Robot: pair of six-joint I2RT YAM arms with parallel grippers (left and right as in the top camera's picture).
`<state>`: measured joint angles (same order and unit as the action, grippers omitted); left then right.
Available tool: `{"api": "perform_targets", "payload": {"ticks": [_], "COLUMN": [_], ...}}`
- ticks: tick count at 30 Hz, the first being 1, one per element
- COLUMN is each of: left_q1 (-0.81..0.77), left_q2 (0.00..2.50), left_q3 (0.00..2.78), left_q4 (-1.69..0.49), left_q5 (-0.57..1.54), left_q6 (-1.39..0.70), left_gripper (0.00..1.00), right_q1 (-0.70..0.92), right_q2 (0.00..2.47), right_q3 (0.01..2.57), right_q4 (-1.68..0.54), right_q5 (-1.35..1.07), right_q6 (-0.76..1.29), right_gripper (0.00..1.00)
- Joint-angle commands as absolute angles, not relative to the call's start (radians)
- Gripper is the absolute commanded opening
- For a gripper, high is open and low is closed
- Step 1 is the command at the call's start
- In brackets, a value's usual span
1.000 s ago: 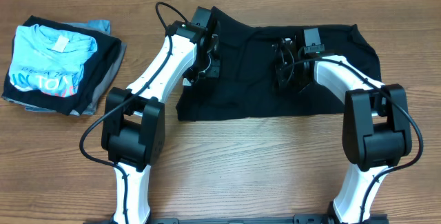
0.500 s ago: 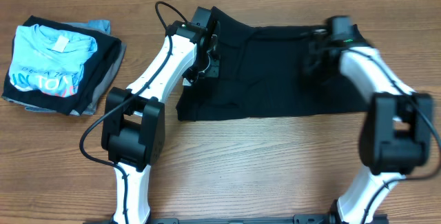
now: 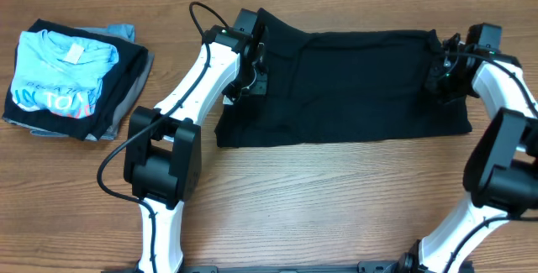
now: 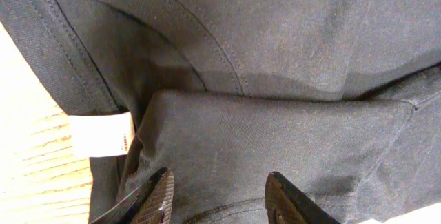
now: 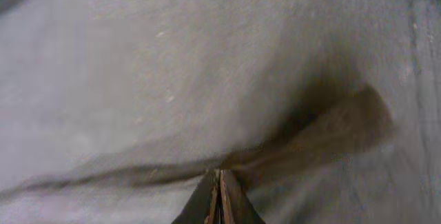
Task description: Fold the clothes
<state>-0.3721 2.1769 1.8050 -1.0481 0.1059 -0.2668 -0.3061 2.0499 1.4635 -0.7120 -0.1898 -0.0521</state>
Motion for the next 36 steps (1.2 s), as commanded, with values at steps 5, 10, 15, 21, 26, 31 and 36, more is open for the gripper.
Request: {"api": "perform_targets", "payload": {"ticks": [5, 10, 15, 21, 26, 31, 36], "left_q1": [-0.366, -0.365, -0.355, -0.329, -0.273, -0.228, -0.213], "left_q2": [2.161, 2.161, 2.161, 2.161, 2.165, 2.166, 2.166], "left_q3": [1.808, 1.808, 1.831, 1.954, 1.963, 1.929, 1.848], "left_q4": [-1.051, -1.051, -1.074, -1.224, -1.339, -1.377, -1.386], "left_q5": [0.086, -0.009, -0.014, -0.019, 0.014, 0.154, 0.221], "left_q6": [-0.265, -0.265, -0.265, -0.290, -0.307, -0.067, 0.028], "left_gripper": [0.47, 0.45, 0.43, 0.49, 0.69, 0.65, 0.56], "right_q1": [-0.305, -0.305, -0.317, -0.341, -0.343, -0.344, -0.344], "right_q2": [2.087, 2.051, 1.961, 1.931, 1.932, 1.932, 1.932], "right_q3": [1.461, 1.523, 1.588, 1.555, 1.477, 1.429, 1.405], "right_q4": [-0.548, -0.583, -0.793, -1.090, -1.089, -1.048, -1.031], "right_q5": [-0.046, -0.072, -0.068, -0.080, -0.039, 0.015, 0.092], "right_q6": [0.030, 0.058, 0.072, 0.240, 0.237, 0.236, 0.236], "right_gripper": [0.04, 0.04, 0.04, 0.09, 0.10, 0.11, 0.10]}}
